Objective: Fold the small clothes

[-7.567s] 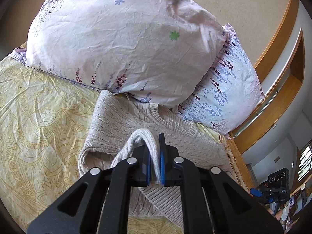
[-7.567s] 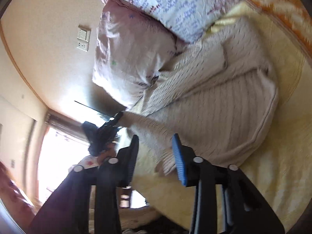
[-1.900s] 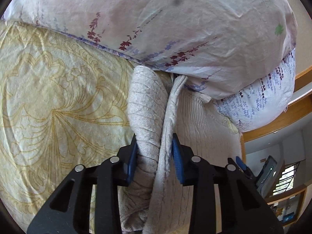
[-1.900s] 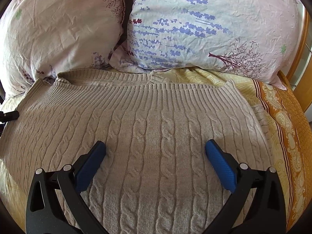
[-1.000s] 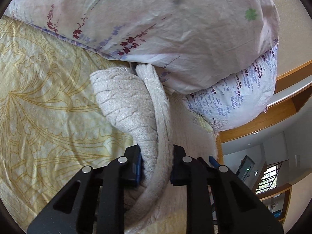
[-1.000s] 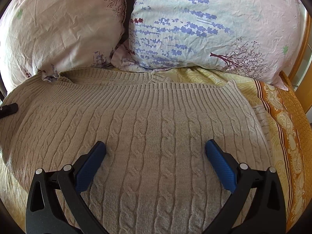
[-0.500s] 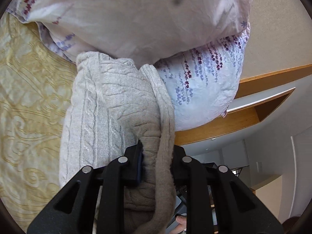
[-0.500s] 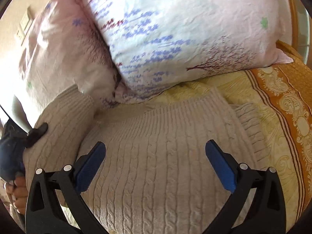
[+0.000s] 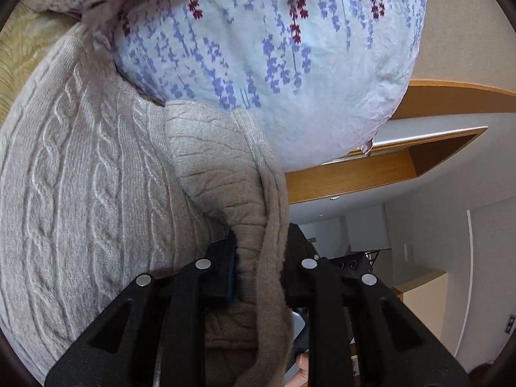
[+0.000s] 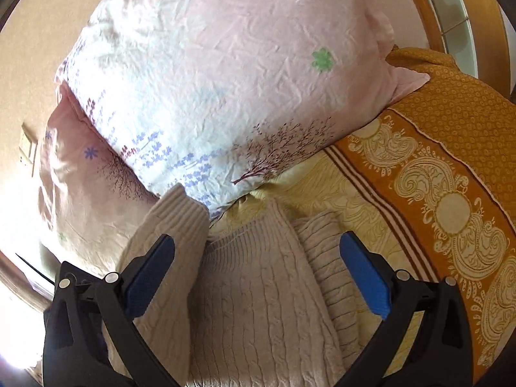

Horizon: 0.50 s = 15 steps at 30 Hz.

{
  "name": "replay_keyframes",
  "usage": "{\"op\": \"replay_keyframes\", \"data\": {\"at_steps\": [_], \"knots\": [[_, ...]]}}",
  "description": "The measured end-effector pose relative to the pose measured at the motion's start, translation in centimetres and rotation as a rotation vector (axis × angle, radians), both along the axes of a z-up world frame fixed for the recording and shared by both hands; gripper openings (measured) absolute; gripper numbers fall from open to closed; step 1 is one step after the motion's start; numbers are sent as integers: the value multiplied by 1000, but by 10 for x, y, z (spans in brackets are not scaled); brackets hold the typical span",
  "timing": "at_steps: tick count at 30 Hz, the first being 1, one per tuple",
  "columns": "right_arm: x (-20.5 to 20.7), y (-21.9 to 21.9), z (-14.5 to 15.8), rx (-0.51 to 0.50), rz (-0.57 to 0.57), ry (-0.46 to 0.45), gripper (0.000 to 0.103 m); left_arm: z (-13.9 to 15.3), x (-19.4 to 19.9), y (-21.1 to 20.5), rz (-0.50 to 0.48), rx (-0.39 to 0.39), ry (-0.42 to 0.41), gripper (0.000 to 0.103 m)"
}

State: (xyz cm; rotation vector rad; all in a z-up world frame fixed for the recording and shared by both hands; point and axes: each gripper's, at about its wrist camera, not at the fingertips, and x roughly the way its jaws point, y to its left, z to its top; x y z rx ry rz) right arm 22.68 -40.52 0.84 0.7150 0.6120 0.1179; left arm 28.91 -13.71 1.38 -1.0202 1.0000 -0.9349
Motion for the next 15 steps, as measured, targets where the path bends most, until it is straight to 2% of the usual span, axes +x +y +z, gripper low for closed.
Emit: {"op": "replay_keyframes", "data": {"at_steps": [3,6,11,14,15], "knots": [[2,-17,-7,66,-15,15,102,-10,-3,-27,-42,40,13,20],[10,-27,-14,137,17,34,102,-16,-1,-49,-63,54,16,20],[16,-36,-20,185,45,54,102,-21,-2,-61,-68,-15,40,21],[18,-41,-25,222,54,68,102,-27,-4,-74,-119,-61,65,20],[19,-42,-28,233,55,71,102,-26,-6,-74,-122,-59,68,24]]}}
